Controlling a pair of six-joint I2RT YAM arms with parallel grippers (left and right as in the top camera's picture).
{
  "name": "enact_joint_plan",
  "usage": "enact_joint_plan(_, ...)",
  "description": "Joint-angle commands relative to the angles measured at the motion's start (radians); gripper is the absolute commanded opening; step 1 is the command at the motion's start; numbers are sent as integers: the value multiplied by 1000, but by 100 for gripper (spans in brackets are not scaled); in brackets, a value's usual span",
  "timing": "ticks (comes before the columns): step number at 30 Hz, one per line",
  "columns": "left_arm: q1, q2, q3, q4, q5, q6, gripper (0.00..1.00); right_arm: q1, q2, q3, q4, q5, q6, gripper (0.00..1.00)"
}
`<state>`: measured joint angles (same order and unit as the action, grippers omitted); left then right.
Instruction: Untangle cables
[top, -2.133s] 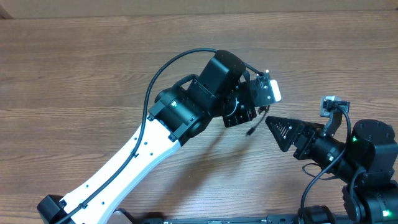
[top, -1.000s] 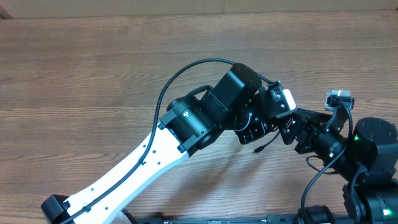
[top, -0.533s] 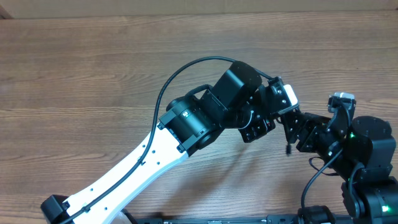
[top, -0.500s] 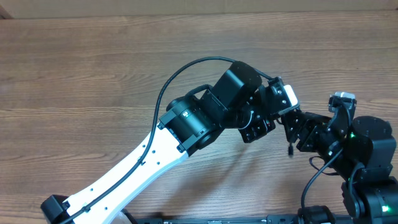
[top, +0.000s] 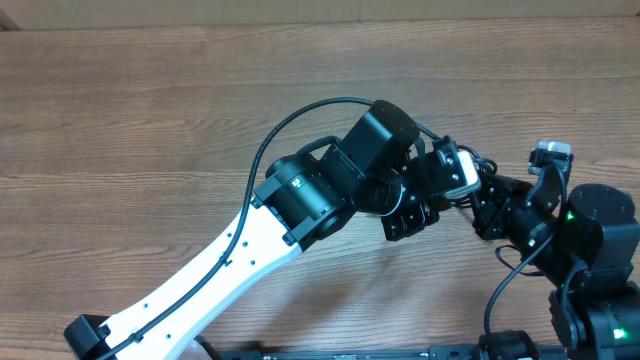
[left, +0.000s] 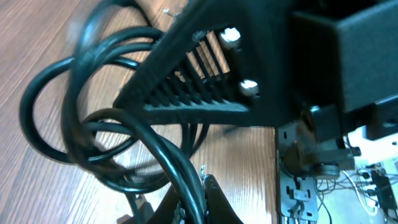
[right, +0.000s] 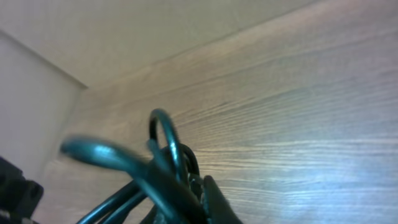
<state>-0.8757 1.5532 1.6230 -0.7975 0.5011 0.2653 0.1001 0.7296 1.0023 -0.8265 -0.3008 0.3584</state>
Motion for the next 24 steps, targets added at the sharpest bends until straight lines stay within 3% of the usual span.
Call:
enact_joint_plan(1,-8,-25,20,-1,68,45,4,2,-1,13,-2,0,-2,4)
enact_joint_plan(4,-7,-25,20,0,44,43,4,2,-1,13,-18,4,-1,4)
enact_joint_plan(7,6,-26,20,-1,-3,-42,4,2,-1,13,-29,22,2,4)
enact_joint_plan(10,30,-37,20,-3,0,-83,4,2,-1,13,-61,122,88,4)
enact_joint_plan(17,47,-104,20,-16,11,6,4,2,-1,13,-111,264,262,4)
enact_joint_plan(24,64,-173,20,-59,-68,4,4,2,-1,13,-135,310,341,4)
